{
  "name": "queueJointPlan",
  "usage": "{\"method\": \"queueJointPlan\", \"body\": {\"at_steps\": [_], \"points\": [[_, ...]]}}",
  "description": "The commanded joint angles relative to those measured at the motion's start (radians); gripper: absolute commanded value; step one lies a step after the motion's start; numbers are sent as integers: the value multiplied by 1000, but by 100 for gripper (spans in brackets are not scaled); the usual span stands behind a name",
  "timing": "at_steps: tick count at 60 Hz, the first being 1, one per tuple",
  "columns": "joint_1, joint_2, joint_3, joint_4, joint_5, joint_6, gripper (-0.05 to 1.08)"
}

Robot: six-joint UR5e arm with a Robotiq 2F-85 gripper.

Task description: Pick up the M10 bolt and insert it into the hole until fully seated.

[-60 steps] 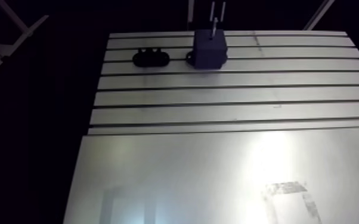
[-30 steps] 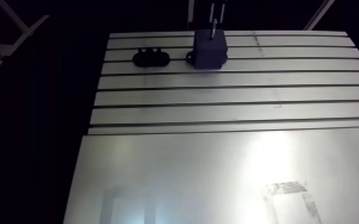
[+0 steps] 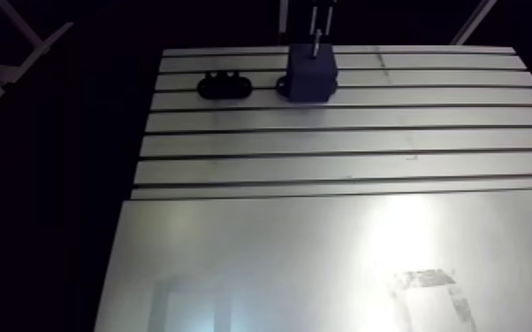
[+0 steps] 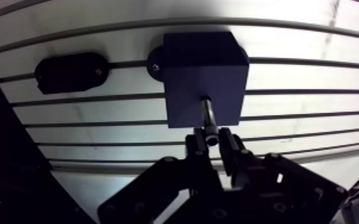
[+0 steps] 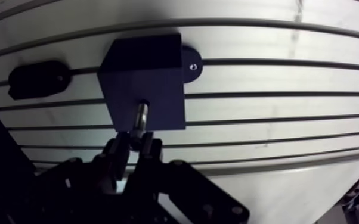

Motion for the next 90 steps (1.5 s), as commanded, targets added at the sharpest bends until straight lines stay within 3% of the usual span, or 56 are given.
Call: {"method": "queueJointPlan", "body": {"at_steps": [1, 90], "points": [[0, -1, 2, 0, 1, 0, 108], [-1, 11, 3, -5, -3, 0, 108]]}}
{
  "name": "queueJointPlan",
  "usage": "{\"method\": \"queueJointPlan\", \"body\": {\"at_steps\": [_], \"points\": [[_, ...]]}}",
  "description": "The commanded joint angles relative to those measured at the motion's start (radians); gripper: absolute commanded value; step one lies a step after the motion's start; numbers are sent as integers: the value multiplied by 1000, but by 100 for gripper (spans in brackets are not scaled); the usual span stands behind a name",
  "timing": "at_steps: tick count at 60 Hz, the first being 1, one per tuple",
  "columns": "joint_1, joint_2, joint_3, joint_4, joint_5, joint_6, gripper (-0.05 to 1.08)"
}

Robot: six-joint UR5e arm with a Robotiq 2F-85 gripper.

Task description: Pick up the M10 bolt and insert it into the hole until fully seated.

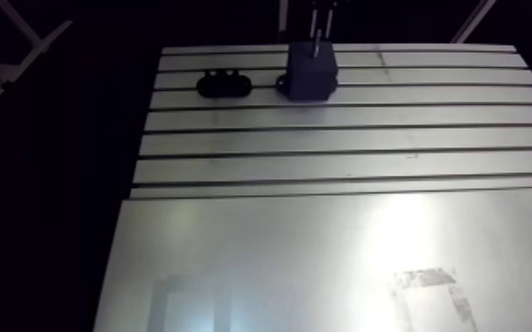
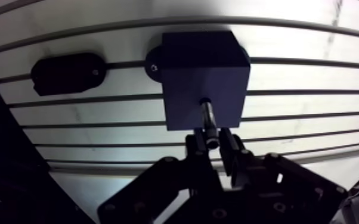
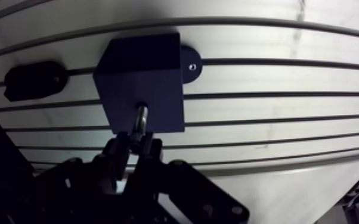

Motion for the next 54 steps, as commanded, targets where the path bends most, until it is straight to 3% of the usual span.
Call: {"method": "queueJointPlan", "body": {"at_steps": [1, 54], "points": [[0, 5, -5, 0, 0, 0, 108], [0, 3, -9, 2, 0, -2, 108]]}}
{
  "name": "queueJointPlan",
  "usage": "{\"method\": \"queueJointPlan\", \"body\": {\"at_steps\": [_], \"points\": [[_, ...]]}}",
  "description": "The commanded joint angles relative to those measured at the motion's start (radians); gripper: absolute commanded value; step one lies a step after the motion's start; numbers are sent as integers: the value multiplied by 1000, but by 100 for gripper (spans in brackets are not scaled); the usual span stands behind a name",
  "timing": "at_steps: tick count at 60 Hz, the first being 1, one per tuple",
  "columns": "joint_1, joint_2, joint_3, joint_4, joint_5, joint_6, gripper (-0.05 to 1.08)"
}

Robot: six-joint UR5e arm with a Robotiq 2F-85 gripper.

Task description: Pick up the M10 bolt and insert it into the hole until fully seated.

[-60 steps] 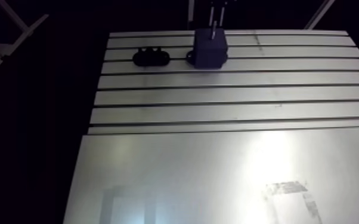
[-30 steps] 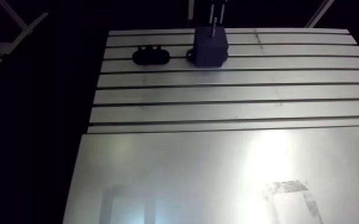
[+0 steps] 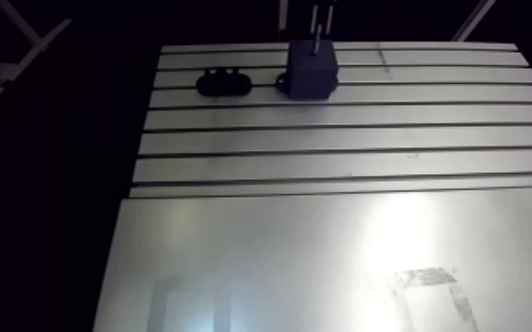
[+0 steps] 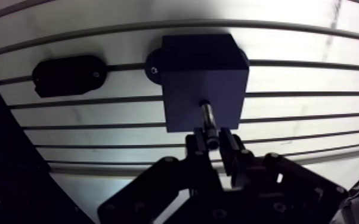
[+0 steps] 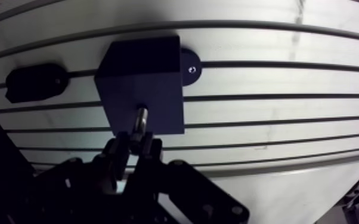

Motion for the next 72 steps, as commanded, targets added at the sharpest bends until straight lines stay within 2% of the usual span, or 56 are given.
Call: {"method": "queueJointPlan", "body": {"at_steps": [1, 72], "points": [[0, 0, 2, -1, 0, -1, 108], [2, 1, 13, -30, 0, 1, 108]]}}
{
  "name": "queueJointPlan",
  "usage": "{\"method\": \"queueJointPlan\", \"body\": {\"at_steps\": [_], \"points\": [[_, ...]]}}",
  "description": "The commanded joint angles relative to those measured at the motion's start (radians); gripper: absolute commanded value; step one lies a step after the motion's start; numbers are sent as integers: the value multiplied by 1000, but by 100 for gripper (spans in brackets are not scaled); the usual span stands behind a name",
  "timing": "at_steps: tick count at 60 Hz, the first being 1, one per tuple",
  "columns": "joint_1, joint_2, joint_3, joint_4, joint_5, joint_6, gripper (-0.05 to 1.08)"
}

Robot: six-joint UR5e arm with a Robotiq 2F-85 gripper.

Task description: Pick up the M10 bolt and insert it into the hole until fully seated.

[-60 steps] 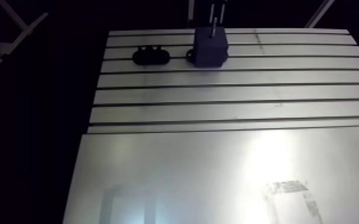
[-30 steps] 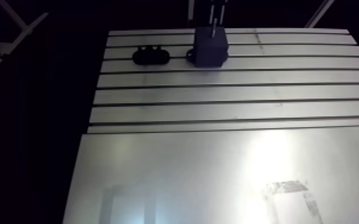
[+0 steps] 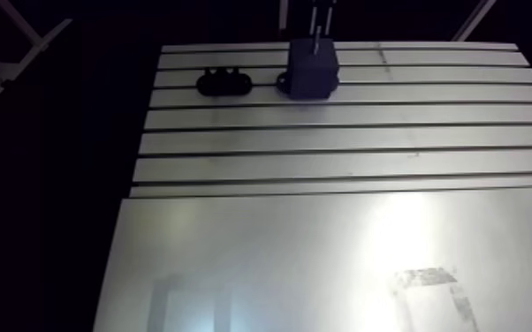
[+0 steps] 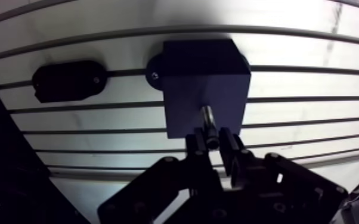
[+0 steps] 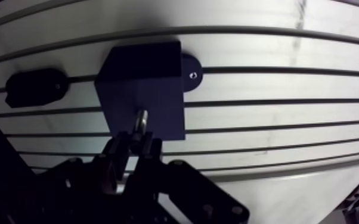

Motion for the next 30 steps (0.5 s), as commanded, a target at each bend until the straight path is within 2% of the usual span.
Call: {"method": "queueJointPlan", "body": {"at_steps": [1, 30], "points": [[1, 0, 3, -3, 0, 1, 108], [1, 0, 18, -5, 0, 1, 107]]}}
